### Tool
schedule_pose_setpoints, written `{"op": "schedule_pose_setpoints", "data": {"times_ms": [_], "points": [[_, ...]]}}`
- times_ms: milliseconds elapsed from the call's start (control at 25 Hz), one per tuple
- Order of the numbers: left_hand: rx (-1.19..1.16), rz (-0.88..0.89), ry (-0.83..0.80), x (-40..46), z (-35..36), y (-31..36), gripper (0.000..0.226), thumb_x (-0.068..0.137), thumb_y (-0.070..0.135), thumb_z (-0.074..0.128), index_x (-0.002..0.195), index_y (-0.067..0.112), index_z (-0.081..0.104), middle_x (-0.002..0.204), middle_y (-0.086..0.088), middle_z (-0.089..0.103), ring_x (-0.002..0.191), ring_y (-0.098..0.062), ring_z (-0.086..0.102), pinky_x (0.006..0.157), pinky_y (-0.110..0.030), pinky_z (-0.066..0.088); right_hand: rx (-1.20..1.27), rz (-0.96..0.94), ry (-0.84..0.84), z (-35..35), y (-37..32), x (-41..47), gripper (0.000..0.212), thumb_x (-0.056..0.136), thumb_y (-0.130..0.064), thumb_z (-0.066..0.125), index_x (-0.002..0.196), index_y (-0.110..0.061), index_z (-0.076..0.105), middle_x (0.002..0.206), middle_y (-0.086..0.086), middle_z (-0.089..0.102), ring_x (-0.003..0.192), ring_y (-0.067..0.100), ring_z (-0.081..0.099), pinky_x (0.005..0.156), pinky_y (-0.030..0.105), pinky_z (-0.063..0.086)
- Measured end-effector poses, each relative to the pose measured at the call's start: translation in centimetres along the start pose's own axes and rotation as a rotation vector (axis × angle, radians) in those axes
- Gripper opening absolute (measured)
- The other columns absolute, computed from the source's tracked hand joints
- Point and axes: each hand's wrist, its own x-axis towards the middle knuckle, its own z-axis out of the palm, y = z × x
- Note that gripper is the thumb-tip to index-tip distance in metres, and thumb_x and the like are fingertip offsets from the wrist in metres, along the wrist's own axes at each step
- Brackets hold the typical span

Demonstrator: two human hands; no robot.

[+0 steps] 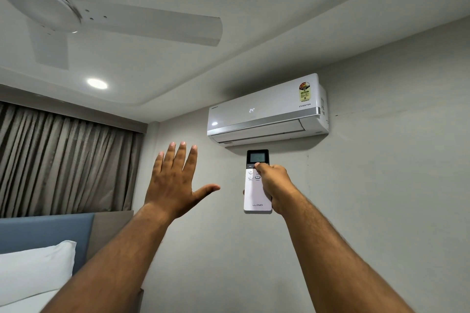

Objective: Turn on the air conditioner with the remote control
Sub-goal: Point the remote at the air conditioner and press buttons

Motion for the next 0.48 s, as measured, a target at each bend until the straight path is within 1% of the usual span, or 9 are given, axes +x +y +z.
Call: {"op": "schedule_pose_setpoints", "data": {"times_ms": [80,240,360,480], "points": [[-0.012,-0.003,0.007,0.1,-0.2,0.0,0.115,0.072,0.092,0.004,0.155,0.013,0.005,0.164,-0.017,0.011,0.151,-0.034,0.003,0.121,-0.051,0.005,-0.004,-0.003,0.001,-0.1,-0.1,-0.1,0.018,0.097,-0.028,0.054,0.088,-0.012,0.05,0.11,0.027,0.071,0.102,0.047,0.07,0.089,0.061,0.056],[-0.008,-0.011,0.007,0.1,-0.7,-0.1,0.115,0.071,0.092,0.004,0.155,0.013,0.002,0.164,-0.017,0.01,0.152,-0.035,0.002,0.122,-0.051,0.005,0.003,-0.015,0.0,-0.2,-0.4,-0.2,0.019,0.097,-0.027,0.055,0.087,-0.011,0.051,0.097,0.022,0.068,0.102,0.048,0.07,0.089,0.061,0.056],[-0.007,-0.013,0.01,0.2,-0.9,0.0,0.115,0.071,0.092,0.004,0.155,0.013,0.001,0.164,-0.016,0.009,0.152,-0.034,0.002,0.122,-0.051,0.005,0.004,-0.024,-0.006,-0.2,-0.7,-0.4,0.018,0.097,-0.027,0.054,0.087,-0.012,0.052,0.096,0.021,0.068,0.097,0.047,0.071,0.089,0.062,0.055],[-0.012,-0.003,0.024,0.3,-1.1,0.1,0.115,0.072,0.092,0.006,0.155,0.012,0.003,0.164,-0.017,0.011,0.152,-0.034,0.004,0.122,-0.051,0.006,-0.006,-0.025,-0.009,-0.3,-0.8,-0.7,0.018,0.097,-0.028,0.054,0.089,-0.012,0.051,0.099,0.023,0.069,0.101,0.047,0.071,0.089,0.063,0.055]]}}
